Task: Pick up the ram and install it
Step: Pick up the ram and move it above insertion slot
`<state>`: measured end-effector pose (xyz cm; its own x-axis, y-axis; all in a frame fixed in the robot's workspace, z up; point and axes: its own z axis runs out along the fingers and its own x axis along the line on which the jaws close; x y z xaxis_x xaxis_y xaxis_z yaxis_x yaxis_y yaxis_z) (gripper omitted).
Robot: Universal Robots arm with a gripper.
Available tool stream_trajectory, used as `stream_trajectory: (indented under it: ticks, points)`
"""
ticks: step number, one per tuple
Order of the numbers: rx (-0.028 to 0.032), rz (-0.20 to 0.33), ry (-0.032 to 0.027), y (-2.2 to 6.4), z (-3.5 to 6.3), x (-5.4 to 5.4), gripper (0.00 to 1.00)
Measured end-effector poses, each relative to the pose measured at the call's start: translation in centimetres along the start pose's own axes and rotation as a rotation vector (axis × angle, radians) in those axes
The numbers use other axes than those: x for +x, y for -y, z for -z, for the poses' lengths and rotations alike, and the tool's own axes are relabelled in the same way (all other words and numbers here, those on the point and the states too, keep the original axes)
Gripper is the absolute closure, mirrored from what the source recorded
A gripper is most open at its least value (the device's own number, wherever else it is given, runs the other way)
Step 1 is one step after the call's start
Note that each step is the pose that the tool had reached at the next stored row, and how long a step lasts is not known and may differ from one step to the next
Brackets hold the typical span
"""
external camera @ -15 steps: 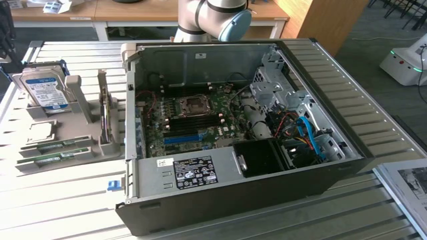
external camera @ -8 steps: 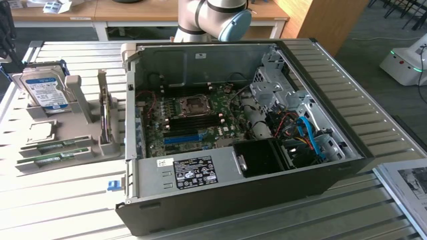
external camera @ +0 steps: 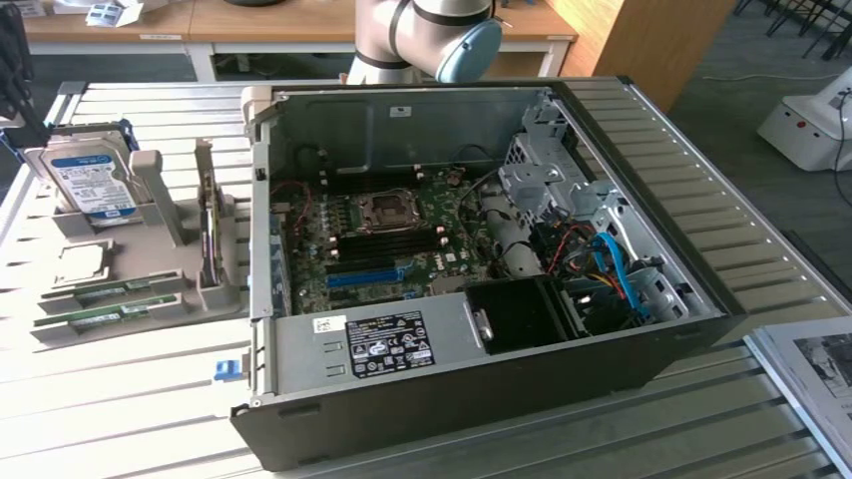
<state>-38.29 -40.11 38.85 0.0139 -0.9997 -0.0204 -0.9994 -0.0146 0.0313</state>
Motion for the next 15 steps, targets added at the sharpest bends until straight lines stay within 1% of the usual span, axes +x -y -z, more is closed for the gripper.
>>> stream_trajectory:
  ticks: [7,15]
  points:
    - [0.0003,0.0,0.0002,0.0,-0.24,0.0,0.9]
    - [0.0001,0.0,0.0001,0.04,-1.36,0.0,0.9]
